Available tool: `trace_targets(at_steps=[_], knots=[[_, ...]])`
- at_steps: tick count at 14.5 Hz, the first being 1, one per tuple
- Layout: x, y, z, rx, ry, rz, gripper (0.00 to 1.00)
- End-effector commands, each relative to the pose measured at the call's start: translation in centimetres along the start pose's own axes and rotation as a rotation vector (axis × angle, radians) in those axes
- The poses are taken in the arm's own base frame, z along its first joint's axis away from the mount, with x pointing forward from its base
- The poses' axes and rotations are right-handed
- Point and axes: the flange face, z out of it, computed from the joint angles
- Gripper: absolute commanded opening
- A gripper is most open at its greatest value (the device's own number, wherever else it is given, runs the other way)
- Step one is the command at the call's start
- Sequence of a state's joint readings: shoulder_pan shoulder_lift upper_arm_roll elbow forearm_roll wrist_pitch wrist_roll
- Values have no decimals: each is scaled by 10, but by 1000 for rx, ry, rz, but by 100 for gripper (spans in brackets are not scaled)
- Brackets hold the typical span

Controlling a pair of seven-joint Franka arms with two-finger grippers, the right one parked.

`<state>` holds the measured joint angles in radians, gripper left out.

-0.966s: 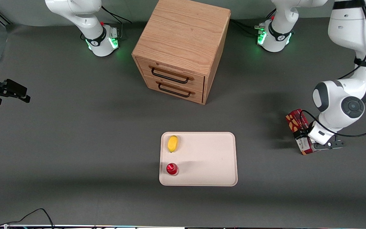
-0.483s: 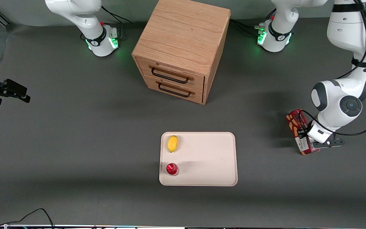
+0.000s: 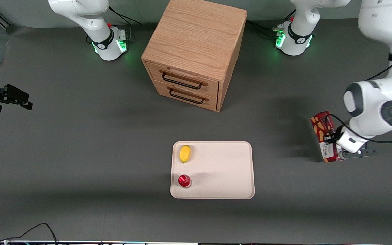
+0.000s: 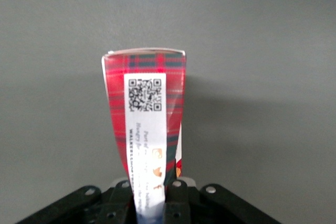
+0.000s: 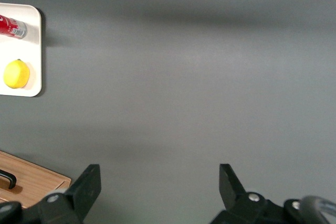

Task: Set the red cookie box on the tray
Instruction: 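Lift the red cookie box upright with the left gripper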

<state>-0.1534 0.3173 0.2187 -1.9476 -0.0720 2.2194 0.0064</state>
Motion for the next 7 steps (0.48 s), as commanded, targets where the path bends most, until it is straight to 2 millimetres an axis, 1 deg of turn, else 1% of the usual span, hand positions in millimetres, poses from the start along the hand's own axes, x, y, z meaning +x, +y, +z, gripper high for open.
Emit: trace_targets(at_steps=[1, 3, 5, 6, 7], knots=[[10, 7, -101, -17, -34, 38, 0], [13, 11, -162, -19, -67, 48, 0], [8, 15, -223, -15, -84, 53, 0], [3, 16, -243, -12, -98, 58, 0], [0, 20, -256, -14, -98, 62, 0]])
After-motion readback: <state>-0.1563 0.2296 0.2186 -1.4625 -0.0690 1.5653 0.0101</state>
